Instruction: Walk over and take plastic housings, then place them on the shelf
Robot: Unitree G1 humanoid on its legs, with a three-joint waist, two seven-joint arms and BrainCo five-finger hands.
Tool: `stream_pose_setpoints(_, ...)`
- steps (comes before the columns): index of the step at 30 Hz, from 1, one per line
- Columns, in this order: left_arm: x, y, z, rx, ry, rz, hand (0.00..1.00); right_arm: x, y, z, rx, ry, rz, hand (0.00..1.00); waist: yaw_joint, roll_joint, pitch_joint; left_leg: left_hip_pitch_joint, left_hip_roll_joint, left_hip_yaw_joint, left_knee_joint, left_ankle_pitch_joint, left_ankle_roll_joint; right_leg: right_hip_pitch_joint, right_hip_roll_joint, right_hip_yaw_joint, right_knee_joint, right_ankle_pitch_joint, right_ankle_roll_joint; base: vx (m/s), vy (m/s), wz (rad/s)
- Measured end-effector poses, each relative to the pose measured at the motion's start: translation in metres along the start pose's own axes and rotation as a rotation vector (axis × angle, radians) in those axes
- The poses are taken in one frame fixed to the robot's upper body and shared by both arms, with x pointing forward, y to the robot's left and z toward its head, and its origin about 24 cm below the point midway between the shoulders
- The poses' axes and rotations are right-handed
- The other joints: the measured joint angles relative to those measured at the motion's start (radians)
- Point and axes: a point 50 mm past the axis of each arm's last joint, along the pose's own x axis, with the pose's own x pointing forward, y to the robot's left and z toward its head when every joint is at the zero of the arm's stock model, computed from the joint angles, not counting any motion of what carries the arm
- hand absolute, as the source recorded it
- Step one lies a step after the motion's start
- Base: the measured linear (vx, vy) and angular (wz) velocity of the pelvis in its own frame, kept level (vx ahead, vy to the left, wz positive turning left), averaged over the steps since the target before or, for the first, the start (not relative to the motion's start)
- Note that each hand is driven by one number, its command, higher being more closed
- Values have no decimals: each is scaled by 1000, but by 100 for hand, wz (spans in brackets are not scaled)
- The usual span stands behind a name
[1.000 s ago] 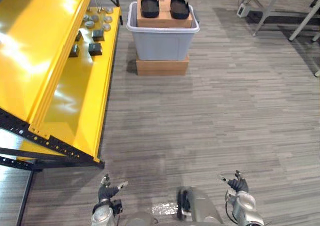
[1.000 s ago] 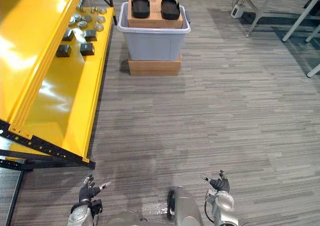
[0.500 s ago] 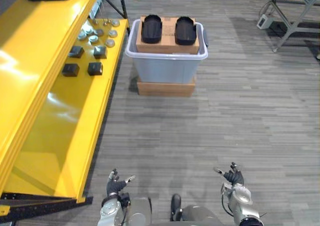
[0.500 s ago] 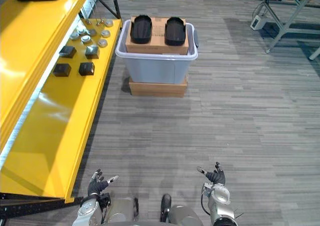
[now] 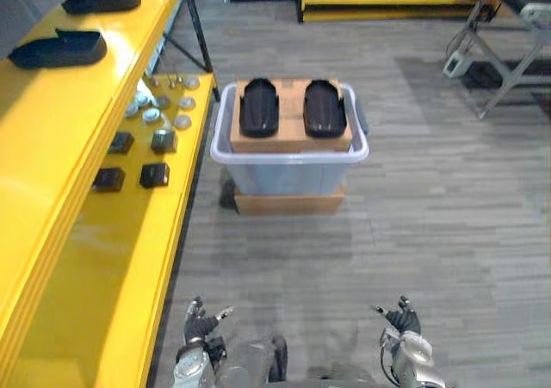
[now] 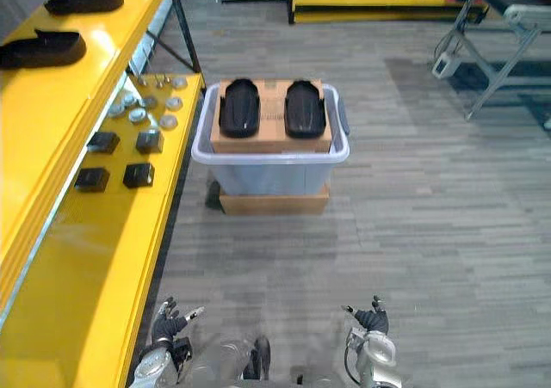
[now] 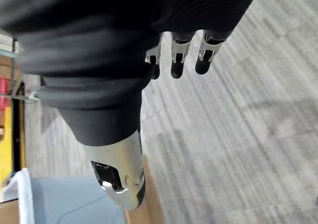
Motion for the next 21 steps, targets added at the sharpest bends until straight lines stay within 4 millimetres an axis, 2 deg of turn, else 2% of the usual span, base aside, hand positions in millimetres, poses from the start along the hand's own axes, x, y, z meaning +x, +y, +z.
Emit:
stream_pose_setpoints(1,1,0,2,1,-4,-1,0,-1,2,-1,4,4,3,0,-2,3,2,17,4,-6,-4,-12,-5,-29,-1,-17,-44,0,0,396,-25,14)
stream_pose_setpoints(2,1,0,0,2,4,1,0,-2,2,-5,7,15,3,0,-2,-4,0,57,17,-14,-9,-34,-18,-64,8,-42,-158,2,0,512,-83,11)
stream_pose_setpoints(3,1,1,-3,6,19,3,0,-3,1,-9,4,33,1,0,-4,-6,-2,92,34,-25,-30,-42,-32,-71,38,-39,-329,18,8,532,-97,18)
stream_pose_setpoints(4,1,1,-4,9,24,2,0,-3,0,-10,3,39,-1,0,-8,-5,-3,105,43,-35,-45,-46,-40,-72,54,-32,-423,41,2,440,-101,40)
stream_pose_setpoints(5,1,3,-6,19,33,4,0,-2,-2,-14,-4,56,-2,0,-23,-10,-7,130,51,-60,-76,-56,-59,-68,80,-1,-604,116,1,371,-113,59)
stream_pose_setpoints(6,1,5,-9,27,45,8,0,-2,-3,-17,-12,74,-4,0,-33,-8,-10,148,63,-89,-92,-64,-74,-67,95,14,-649,216,-16,529,-186,73)
stream_pose_setpoints(7,0,5,-14,32,66,9,0,-3,-6,-23,-19,98,-9,0,-41,-3,-24,163,82,-114,-100,-72,-90,-63,109,16,-659,286,-49,558,-210,64)
stream_pose_setpoints(8,0,6,-17,34,81,13,0,-3,-7,-25,-23,110,-12,0,-39,4,-37,160,103,-138,-92,-73,-105,-63,123,1,-640,306,-93,583,-243,51)
stream_pose_setpoints(9,-1,6,-19,32,88,16,0,-3,-5,-25,-21,109,-6,0,-31,14,-36,137,115,-147,-44,-51,-143,-59,125,-19,-621,276,-115,545,-249,40)
stream_pose_setpoints(10,0,2,-17,20,85,10,0,-1,-4,-22,-24,99,-3,0,-34,26,-28,80,112,-149,108,-27,-179,-27,130,-39,-631,254,-128,521,-243,32)
stream_pose_setpoints(11,-1,-1,-18,12,88,8,0,0,-3,-19,-28,89,3,0,-33,34,-22,35,115,-148,227,1,-192,5,132,-46,-644,244,-132,490,-212,32)
stream_pose_setpoints(12,-3,-5,-21,0,94,1,0,0,0,-14,-42,68,21,0,-27,39,-10,-68,135,-145,473,78,-196,80,140,-50,-679,225,-136,516,-177,15)
stream_pose_setpoints(13,-4,-6,-18,-4,79,-6,0,1,6,-9,-40,46,36,0,-25,55,-10,-134,175,-109,629,65,-177,148,160,-45,-709,216,-150,492,-150,1)
stream_pose_setpoints(14,-5,-5,-19,-3,79,-4,0,2,8,-6,-37,34,43,0,-21,54,-9,-158,191,-92,672,61,-171,175,166,-38,-724,214,-153,356,-93,-29)
stream_pose_setpoints(15,-5,-5,-17,0,71,-6,0,3,13,-1,-35,12,58,0,-3,37,-7,-207,201,-75,670,49,-171,213,167,-18,-754,209,-153,239,-43,-39)
stream_pose_setpoints(16,-4,-5,-16,-3,65,-8,0,3,14,0,-33,4,61,0,3,40,-8,-225,204,-71,644,41,-174,227,165,-7,-768,209,-152,253,-28,-43)
stream_pose_setpoints(17,-5,-5,-15,-6,59,-8,0,3,15,1,-27,3,62,0,3,36,-5,-253,219,-70,547,37,-179,249,162,1,-786,201,-140,280,15,-24)
stream_pose_setpoints(19,-5,-7,-14,-9,57,-13,0,4,10,0,-8,9,42,0,0,45,-9,-264,232,-77,361,40,-184,267,158,10,-786,188,-119,205,91,-13)
stream_pose_setpoints(20,-5,-10,-15,-11,58,-20,0,3,4,-3,-1,21,20,0,-3,52,-13,-253,230,-86,199,66,-211,268,152,17,-785,179,-105,184,175,-9)
stream_pose_setpoints(21,-6,-14,-16,-13,62,-30,0,3,-5,-4,-3,24,-10,0,-5,80,-20,-241,230,-103,65,165,-224,268,160,19,-780,166,-83,177,195,-5)
